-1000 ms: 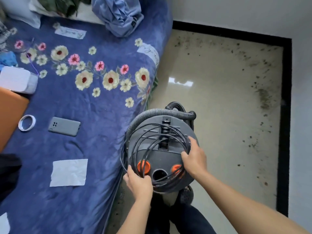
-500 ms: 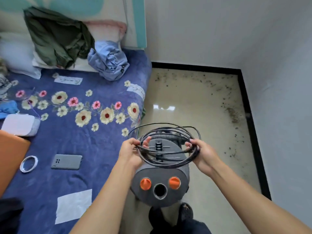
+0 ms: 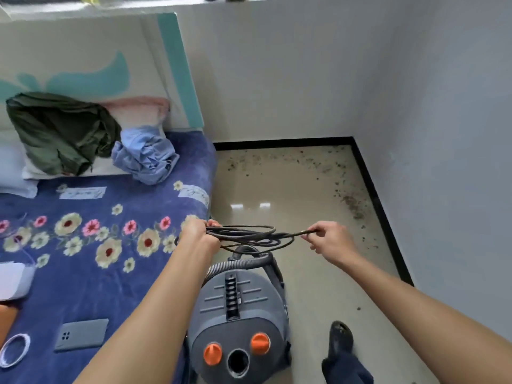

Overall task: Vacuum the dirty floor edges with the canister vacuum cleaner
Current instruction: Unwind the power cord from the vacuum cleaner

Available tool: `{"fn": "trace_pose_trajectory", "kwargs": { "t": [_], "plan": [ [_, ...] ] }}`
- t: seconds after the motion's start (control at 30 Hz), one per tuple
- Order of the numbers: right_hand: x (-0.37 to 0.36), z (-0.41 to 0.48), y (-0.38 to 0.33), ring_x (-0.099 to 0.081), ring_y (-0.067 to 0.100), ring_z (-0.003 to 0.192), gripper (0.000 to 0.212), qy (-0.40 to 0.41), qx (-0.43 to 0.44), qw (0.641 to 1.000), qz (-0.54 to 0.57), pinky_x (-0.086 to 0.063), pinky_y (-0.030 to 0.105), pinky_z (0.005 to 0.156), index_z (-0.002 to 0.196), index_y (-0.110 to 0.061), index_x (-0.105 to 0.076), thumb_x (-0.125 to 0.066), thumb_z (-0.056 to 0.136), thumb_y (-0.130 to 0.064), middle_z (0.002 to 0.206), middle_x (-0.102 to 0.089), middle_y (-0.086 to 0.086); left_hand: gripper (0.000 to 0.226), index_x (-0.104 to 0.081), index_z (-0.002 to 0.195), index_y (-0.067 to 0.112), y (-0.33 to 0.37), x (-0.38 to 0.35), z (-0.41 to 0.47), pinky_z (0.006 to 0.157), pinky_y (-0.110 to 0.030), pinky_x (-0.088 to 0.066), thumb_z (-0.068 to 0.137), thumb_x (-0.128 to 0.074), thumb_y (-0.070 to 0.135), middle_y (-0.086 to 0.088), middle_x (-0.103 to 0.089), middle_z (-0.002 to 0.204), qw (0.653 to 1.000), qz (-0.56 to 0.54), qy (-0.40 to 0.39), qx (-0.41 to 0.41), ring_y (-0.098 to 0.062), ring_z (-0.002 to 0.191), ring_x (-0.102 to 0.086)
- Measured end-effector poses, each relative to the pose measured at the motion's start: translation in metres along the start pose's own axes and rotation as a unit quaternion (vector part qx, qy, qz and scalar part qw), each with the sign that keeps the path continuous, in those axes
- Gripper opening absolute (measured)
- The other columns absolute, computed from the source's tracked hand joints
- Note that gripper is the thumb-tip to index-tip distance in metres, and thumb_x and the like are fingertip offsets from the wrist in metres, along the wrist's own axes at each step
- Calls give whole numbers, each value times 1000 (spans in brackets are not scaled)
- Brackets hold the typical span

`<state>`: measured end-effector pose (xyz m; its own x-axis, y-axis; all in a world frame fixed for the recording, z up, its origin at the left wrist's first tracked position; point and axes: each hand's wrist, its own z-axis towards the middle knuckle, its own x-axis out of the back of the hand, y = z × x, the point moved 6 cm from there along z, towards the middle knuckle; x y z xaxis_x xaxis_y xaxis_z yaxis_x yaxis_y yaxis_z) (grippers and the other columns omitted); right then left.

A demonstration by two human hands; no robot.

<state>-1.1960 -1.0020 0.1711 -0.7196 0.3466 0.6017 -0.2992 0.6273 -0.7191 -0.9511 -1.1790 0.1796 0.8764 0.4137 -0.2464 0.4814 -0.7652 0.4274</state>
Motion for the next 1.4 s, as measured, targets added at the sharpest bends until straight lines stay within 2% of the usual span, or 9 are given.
{"fn": "trace_pose_trajectory", "kwargs": {
  "t": [0.07, 0.13, 0.27, 0.37, 0.67, 0.9, 1.07, 1.23, 1.4],
  "plan": [
    [24, 24, -2, -64, 19, 72, 42, 34, 34, 975, -219, -50, 33, 64, 65, -30, -62, -54, 80, -68, 66, -65, -7, 19, -45, 80, 7, -1, -19, 3, 51, -23, -47, 86, -35, -8, -5, -46, 68, 998, 49, 25, -34, -14, 48, -45],
    [50, 46, -16, -55, 16, 77, 50, 44, 92, 965, -240, -43, 32, 65, 59, -24, -59, -50, 88, -64, 73, -57, -8, 17, -52, 93, 4, -7, -41, 5, 65, -33, -53, 85, -43, -9, -9, -55, 71, 994, 81, 38, -58, -19, 57, -54],
    [88, 90, -35, -44, 10, 49, 41, -60, 103, 988, 97, -41, 31, 58, 59, -13, -54, -59, 96, -29, 57, -51, -3, 8, -52, 91, 3, -32, -98, 7, 70, -38, -52, 88, -47, -3, -8, -55, 73, 996, 54, 12, -68, -19, 63, -55],
    [123, 123, -44, -26, 5, 37, 40, -55, 123, 985, 110, -27, 23, 43, 58, -12, -52, -61, 95, -24, 49, -35, -3, 11, -48, 80, 5, -45, -140, 14, 87, -39, -52, 91, -51, 2, -8, -52, 77, 999, 17, -9, -50, -20, 69, -54],
    [145, 209, -84, -27, 14, 46, 41, -89, 169, 976, 109, -22, 27, 47, 54, -16, -56, -63, 93, -29, 56, -34, 8, 7, -55, 85, 2, -15, -203, 27, 41, -26, -52, 92, -54, 0, -10, -62, 62, 983, 152, 13, -103, -17, 45, -62],
    [147, 273, -157, -22, 7, 38, 40, -61, 199, 965, 159, -20, 23, 40, 56, -13, -56, -62, 94, -25, 53, -32, 5, 13, -57, 101, 3, 27, -219, 61, 52, -27, -48, 93, -56, 12, -14, -56, 73, 951, 236, 51, -195, -22, 57, -54],
    [172, 353, -212, -30, 7, 39, 41, 43, 182, 956, 225, -25, 21, 41, 57, -15, -54, -57, 95, -27, 50, -38, 1, 13, -54, 80, 3, 58, -228, 96, 45, -23, -41, 90, -62, 4, -13, -47, 63, 859, 481, 61, -165, -18, 52, -45],
    [185, 431, -235, -30, 7, 38, 39, 93, 175, 954, 225, -24, 23, 43, 53, -20, -53, -56, 90, -33, 39, -38, -10, 27, -64, 95, 5, 88, -242, 129, 69, -36, -55, 76, -75, 21, -17, -66, 95, 602, 763, 165, -167, -35, 89, -68],
    [172, 474, -221, -32, 14, 47, 47, 94, 174, 964, 179, -27, 26, 51, 53, -18, -54, -54, 94, -41, 50, -38, 1, 29, -57, 87, 11, 103, -266, 167, 63, -33, -49, 84, -56, 40, -9, -66, 84, 648, 697, 200, -234, -34, 75, -63]
  ]
}}
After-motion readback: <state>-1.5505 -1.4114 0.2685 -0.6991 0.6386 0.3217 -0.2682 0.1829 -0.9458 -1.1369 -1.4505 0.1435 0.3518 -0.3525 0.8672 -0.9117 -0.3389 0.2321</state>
